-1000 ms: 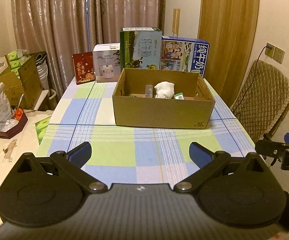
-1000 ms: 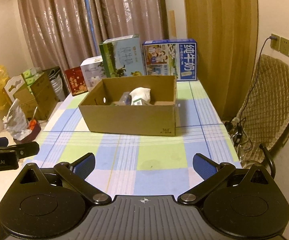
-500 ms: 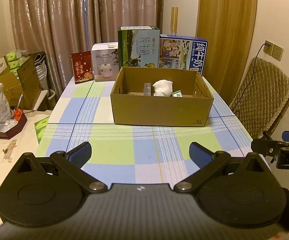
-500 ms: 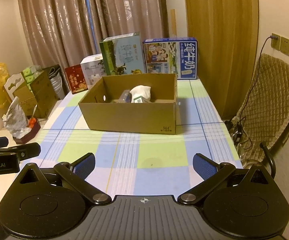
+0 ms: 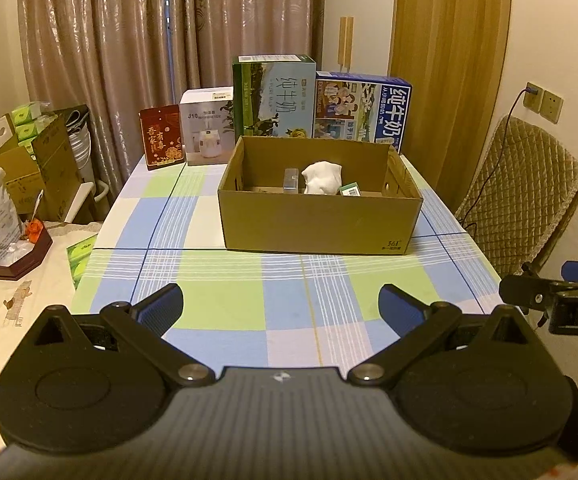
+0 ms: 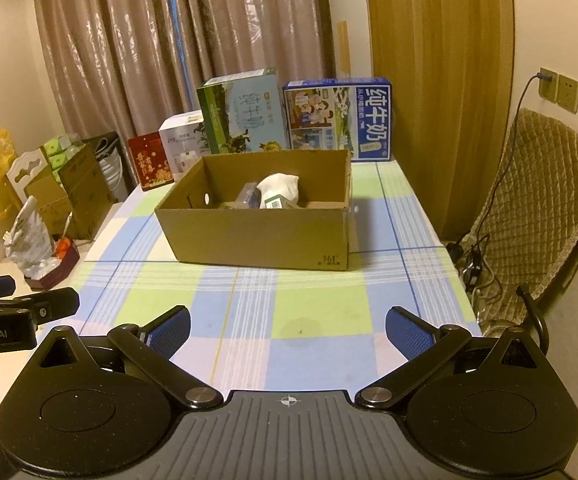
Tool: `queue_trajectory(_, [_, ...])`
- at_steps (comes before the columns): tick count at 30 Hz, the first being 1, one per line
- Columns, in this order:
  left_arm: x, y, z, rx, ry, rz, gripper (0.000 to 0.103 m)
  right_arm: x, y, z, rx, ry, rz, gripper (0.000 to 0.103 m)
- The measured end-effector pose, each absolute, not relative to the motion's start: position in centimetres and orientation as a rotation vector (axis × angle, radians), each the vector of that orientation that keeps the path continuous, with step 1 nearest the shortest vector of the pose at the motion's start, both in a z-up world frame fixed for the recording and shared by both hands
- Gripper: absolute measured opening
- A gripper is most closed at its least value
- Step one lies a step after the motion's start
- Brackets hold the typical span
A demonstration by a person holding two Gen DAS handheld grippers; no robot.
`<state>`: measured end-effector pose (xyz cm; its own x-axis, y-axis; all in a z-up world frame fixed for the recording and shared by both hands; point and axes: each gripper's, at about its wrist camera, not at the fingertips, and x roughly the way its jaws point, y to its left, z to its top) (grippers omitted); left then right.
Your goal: Organize objects
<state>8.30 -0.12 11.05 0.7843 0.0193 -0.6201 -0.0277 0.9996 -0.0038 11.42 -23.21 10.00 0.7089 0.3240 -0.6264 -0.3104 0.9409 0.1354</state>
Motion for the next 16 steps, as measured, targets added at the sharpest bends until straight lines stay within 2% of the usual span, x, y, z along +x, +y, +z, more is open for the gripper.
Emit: queue_trajectory(16, [8.15,0.00,10.99,-0.030,0.662,0.022,0.102,11.50,-23.22,9.98,0.022,0.695,0.351,0.101])
